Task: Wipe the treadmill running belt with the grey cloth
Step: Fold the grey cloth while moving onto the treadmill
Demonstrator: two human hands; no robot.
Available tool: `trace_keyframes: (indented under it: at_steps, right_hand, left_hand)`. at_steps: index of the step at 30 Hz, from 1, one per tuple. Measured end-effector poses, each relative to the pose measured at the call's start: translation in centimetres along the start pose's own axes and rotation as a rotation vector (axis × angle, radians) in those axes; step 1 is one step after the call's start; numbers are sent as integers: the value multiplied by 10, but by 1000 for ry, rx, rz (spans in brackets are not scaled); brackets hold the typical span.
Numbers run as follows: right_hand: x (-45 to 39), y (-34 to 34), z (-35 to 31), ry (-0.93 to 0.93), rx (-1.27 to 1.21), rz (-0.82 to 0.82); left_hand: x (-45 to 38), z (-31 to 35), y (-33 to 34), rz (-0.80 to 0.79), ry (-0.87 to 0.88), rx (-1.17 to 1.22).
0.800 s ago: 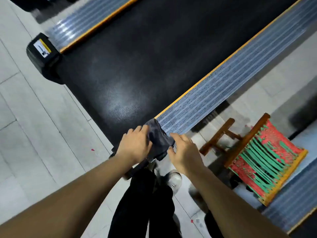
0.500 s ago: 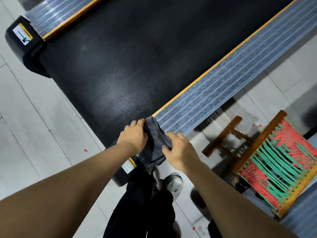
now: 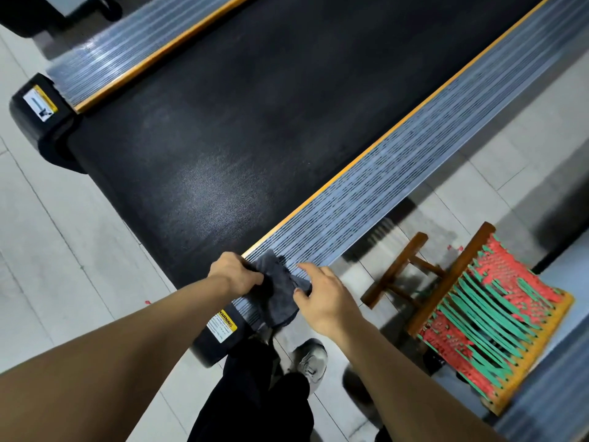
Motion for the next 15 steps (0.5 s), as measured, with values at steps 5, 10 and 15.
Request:
trace_keyframes:
  at_steps: [5,10,15]
  right_hand:
    - [38,-39,-13,-20,-57,-10]
    - [85,-103,-37,-112,-126,-10]
    - [135,-166,-67,-221,-160,82]
  left_hand:
    - [67,26,-1,-37,221,-58]
    - [145,61,-31,44,426,-12]
    - [238,108,-65,52,619,175]
Point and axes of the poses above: each hand's wrist, its own x-axis away from the middle knuckle, its own y-axis out of the palm, z = x × y, the point moved 2 cm from there along -x, towards the middle knuckle, and after that the axes turned 7 degrees about -z, right-handed, at the moved point
